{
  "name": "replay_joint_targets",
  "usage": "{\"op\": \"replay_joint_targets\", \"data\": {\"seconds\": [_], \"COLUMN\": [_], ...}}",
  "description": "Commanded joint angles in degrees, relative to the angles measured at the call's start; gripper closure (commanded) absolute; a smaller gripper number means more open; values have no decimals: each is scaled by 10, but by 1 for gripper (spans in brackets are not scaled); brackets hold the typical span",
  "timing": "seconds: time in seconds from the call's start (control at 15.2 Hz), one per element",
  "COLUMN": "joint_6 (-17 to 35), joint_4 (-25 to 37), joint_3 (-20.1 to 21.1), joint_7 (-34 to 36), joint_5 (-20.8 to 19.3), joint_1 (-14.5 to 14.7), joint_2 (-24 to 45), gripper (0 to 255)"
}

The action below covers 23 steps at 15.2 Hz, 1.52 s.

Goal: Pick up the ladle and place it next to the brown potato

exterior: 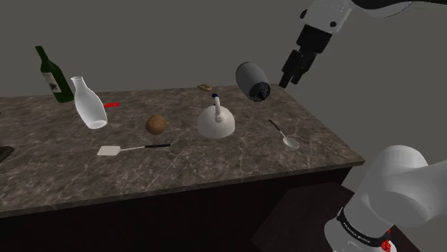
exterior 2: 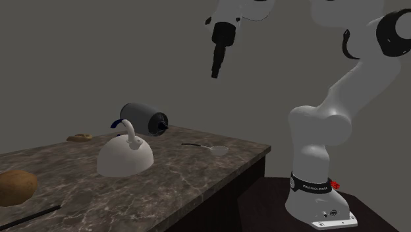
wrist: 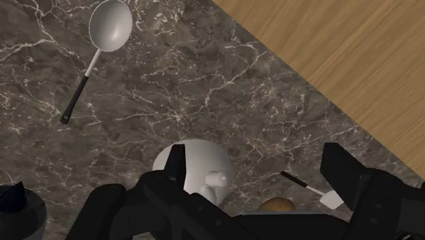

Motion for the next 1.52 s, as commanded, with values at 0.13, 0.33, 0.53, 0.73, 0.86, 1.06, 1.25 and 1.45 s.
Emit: {"op": "replay_joint_targets", "data": {"seconds": [0.13, 0.33, 0.53, 0.73, 0.86, 1.06, 1.25, 1.45], "joint_6": [24, 60, 97, 133, 158, 194, 230, 265], "joint_4": [-17, -41, -61, -79, -89, -102, -112, -120], "joint_3": [-7, -17, -28, -40, -48, -61, -74, -89], "joint_7": [7, 18, 30, 41, 48, 59, 69, 78], "joint_5": [-5, -11, -17, -22, -25, -29, -32, -32], "joint_1": [-12, -29, -46, -63, -73, -89, -104, -118], "joint_2": [16, 43, 73, 106, 129, 167, 207, 249], "gripper": [0, 0, 0, 0, 0, 0, 0, 0]}}
